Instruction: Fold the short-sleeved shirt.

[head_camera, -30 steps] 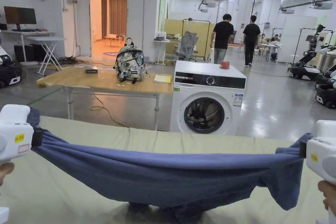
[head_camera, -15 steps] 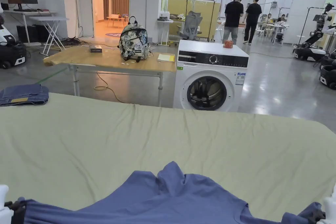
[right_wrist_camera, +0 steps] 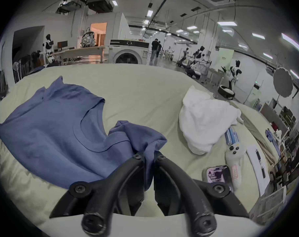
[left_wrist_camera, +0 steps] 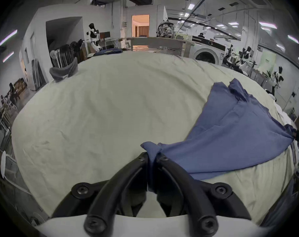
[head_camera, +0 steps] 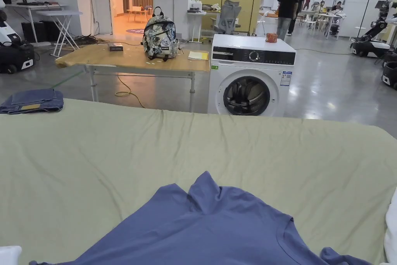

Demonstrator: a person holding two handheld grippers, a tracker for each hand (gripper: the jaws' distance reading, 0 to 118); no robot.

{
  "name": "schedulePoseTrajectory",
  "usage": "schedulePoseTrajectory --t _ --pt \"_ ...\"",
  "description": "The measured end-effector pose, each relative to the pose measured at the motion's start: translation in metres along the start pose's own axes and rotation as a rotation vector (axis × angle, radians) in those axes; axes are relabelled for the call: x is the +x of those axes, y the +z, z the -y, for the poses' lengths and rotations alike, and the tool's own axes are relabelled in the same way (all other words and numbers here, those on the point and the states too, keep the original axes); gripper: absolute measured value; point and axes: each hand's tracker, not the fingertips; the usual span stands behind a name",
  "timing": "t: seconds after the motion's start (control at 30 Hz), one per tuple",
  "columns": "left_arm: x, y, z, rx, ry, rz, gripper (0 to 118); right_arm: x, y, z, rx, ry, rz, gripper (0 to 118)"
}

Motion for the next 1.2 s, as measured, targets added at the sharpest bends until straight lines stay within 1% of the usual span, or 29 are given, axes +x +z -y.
schedulePoseTrajectory --t 0.03,0.07,0.1,0.13,0.23,0.27,0.3,0.37,0.4,0.43,0.47,0.5,0.53,0.57,0.6,0.63,0.67,0.7,0.77,0.83,0.9,0.97,1.03,1.1,1.2 --pt "0.0 0.002 -0.001 0.017 -0.011 -0.015 23 0.0 0.0 -0.001 0.004 0.001 -0.002 23" --pt "0.001 0.004 -0.004 0.027 -0.014 -0.02 38 0.001 0.001 -0.002 0.006 0.002 -0.002 47" --pt "0.001 0.007 -0.008 0.038 -0.013 -0.03 48 0.0 0.005 -0.004 0.011 -0.004 0.004 54" --pt "0.002 0.011 -0.012 0.047 -0.009 -0.034 51 0.0 0.008 -0.007 0.022 -0.022 -0.004 54" --pt "0.01 0.024 -0.021 0.086 0.005 -0.004 51 -0.01 0.023 -0.023 0.059 -0.053 -0.023 54" --pt "0.016 0.029 -0.025 0.106 -0.001 0.0 51 -0.017 0.029 -0.03 0.076 -0.056 -0.042 54" --pt "0.023 0.033 -0.028 0.124 -0.012 0.014 51 -0.024 0.037 -0.037 0.11 -0.061 -0.084 54" --pt "0.039 0.042 -0.035 0.182 -0.032 0.023 51 -0.045 0.052 -0.047 0.153 -0.068 -0.12 54" --pt "0.049 0.047 -0.037 0.216 -0.043 0.035 51 -0.056 0.059 -0.051 0.179 -0.077 -0.128 54" --pt "0.052 0.044 -0.039 0.238 -0.048 0.039 51 -0.067 0.066 -0.056 0.205 -0.08 -0.148 51" --pt "0.06 0.046 -0.041 0.263 -0.051 0.05 48 -0.078 0.073 -0.061 0.236 -0.086 -0.169 39" --pt "0.069 0.05 -0.043 0.3 -0.057 0.06 40 -0.092 0.08 -0.062 0.263 -0.083 -0.192 25" --pt "0.077 0.052 -0.045 0.317 -0.081 0.065 29 -0.103 0.085 -0.066 0.282 -0.072 -0.205 15" --pt "0.087 0.051 -0.045 0.347 -0.113 0.055 12 -0.116 0.091 -0.07 0.3 -0.055 -0.225 13" --pt "0.095 0.051 -0.044 0.356 -0.134 0.039 6 -0.126 0.094 -0.073 0.312 -0.047 -0.248 12" --pt "0.101 0.051 -0.045 0.36 -0.135 0.045 4 -0.136 0.098 -0.073 0.33 -0.04 -0.264 6" --pt "0.105 0.051 -0.047 0.363 -0.126 0.076 0 -0.146 0.1 -0.075 0.337 -0.034 -0.265 0" --pt "0.11 0.051 -0.045 0.362 -0.115 0.095 0 -0.154 0.102 -0.076 0.343 -0.032 -0.267 0" --pt "0.116 0.051 -0.044 0.371 -0.103 0.084 0 -0.166 0.104 -0.077 0.35 -0.043 -0.303 0" --pt "0.118 0.053 -0.042 0.358 -0.079 0.11 0 -0.175 0.104 -0.076 0.351 -0.057 -0.31 0" --pt "0.11 0.054 -0.039 0.334 -0.022 0.17 0 -0.183 0.103 -0.075 0.351 -0.047 -0.315 0" --pt "0.104 0.054 -0.036 0.285 -0.013 0.142 0 -0.186 0.099 -0.073 0.34 -0.046 -0.327 0" --pt "0.083 0.05 -0.034 0.239 0.031 0.136 0 -0.19 0.097 -0.071 0.324 -0.037 -0.33 0" --pt "0.058 0.041 -0.034 0.196 0.045 0.077 0 -0.192 0.094 -0.068 0.33 -0.014 -0.332 0" --pt "0.014 0.021 -0.041 0.086 0.071 0.041 0 -0.194 0.087 -0.066 0.313 0.006 -0.34 0"
